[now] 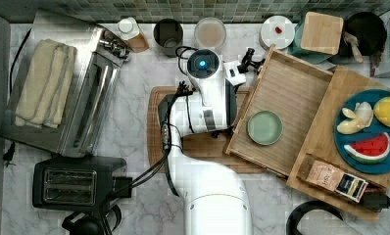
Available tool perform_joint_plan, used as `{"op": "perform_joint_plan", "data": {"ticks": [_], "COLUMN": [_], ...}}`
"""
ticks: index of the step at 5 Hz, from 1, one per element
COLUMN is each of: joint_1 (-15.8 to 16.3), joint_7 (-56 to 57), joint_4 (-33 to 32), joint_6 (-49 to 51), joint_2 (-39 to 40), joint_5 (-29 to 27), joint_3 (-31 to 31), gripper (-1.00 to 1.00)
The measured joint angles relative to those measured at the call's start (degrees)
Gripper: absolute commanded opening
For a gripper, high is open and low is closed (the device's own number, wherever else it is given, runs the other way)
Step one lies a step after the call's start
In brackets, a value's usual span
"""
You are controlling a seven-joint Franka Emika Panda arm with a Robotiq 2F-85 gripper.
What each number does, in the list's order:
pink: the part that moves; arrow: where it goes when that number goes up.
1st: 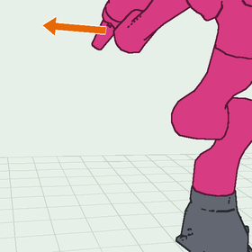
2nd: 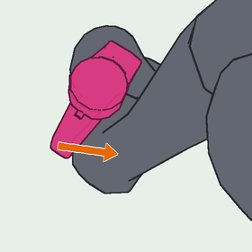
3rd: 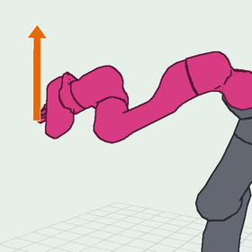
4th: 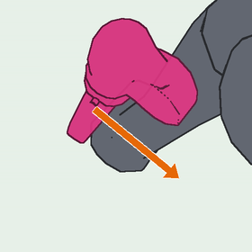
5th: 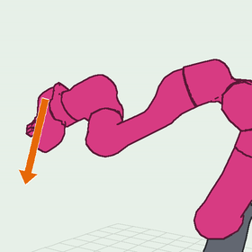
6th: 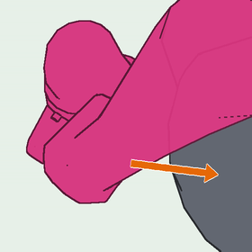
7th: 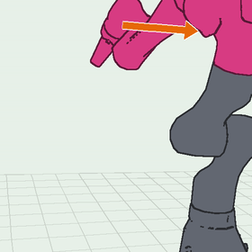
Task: Close the drawer.
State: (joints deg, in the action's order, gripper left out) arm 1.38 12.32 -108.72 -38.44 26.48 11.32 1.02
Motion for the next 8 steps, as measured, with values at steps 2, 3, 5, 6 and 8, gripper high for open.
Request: {"op": "perform_joint_plan", "data": {"ticks": [2,3,5,6,8], "joint_1": [-1.2,-1.9,-4.6,-6.7,-10.4], "joint_7": [2.9,6.1,13.5,17.4,17.5], "joint_4": [-3.4,-4.5,-5.3,-5.5,-6.2], "joint_6": [-4.1,-4.1,-3.5,-3.5,-2.4], "joint_2": [-1.1,-2.8,-5.5,-5.8,-6.4], "joint_5": [0.0,0.0,-0.3,-4.0,-4.7], "joint_3": [-0.4,-0.3,0.2,0.3,1.3], "gripper": [-1.0,-1.0,-1.0,-1.0,-1.0]}}
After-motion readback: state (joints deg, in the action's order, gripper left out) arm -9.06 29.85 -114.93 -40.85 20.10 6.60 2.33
